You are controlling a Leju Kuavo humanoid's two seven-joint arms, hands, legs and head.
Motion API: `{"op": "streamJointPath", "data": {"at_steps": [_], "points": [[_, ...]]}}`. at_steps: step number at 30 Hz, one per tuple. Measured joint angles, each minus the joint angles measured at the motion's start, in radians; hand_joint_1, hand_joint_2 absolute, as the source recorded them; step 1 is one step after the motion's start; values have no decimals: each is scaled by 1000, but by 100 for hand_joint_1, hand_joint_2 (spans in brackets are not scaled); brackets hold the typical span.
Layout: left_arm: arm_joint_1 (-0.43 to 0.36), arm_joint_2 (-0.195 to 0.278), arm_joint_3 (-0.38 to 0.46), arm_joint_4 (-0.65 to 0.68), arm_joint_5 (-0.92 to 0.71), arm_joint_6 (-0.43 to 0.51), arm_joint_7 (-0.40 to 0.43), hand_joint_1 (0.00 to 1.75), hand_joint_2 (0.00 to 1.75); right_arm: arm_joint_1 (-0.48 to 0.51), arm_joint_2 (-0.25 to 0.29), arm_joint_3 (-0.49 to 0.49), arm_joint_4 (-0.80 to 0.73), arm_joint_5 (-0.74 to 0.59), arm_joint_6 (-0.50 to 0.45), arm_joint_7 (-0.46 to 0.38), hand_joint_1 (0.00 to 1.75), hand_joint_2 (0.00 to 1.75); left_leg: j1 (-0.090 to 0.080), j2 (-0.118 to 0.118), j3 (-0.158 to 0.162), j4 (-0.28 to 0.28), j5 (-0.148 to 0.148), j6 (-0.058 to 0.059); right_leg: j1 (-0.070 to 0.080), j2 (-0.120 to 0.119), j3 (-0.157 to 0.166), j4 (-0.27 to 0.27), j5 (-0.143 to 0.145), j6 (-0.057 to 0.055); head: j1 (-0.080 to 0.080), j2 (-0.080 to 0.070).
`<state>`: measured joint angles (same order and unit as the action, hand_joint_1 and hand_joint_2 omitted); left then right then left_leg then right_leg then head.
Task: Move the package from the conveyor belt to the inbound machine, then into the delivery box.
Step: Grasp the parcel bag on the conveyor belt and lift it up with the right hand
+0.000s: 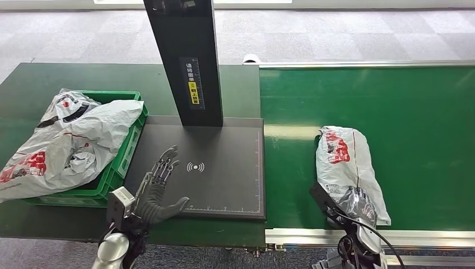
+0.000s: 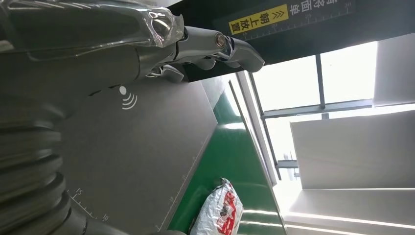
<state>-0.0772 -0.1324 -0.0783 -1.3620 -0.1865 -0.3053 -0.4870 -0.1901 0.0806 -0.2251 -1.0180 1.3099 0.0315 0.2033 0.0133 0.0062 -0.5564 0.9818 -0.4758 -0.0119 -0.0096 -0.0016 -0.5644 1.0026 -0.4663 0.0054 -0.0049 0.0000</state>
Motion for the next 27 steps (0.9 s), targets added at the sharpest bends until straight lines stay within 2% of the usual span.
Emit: {"op": "streamJointPath", "data": {"at_steps": [1,2,4,20,23,27], "points": [[1,0,0,0,-2,0,1,0,175,-2,-2,4,6,-3,2,-3,145,175,0,0,1,0,0,0,0,0,1,0,0,0,0,0],[3,0,0,-1,-3,1,1,0,175,-4,-4,9,11,-6,3,-6,161,175,0,0,2,0,0,0,0,0,2,0,0,0,0,0],[7,-1,0,-4,-3,1,2,0,175,-6,-7,18,20,-10,4,-10,172,175,0,0,3,0,0,0,0,0,3,0,0,0,0,0],[25,-3,1,-25,-4,4,7,0,175,-25,-28,55,30,-18,-9,-19,175,175,1,0,2,0,0,0,0,0,3,0,-1,0,0,0],[29,-3,2,-29,-4,5,7,0,175,-21,-29,61,28,-11,-48,-21,175,175,0,-1,2,0,0,0,0,0,3,0,-1,0,0,0],[49,-3,9,-51,-3,9,6,0,175,-1,-23,64,-13,-12,-153,-55,175,175,0,-1,0,0,0,0,0,0,1,0,-1,0,0,0]]}}
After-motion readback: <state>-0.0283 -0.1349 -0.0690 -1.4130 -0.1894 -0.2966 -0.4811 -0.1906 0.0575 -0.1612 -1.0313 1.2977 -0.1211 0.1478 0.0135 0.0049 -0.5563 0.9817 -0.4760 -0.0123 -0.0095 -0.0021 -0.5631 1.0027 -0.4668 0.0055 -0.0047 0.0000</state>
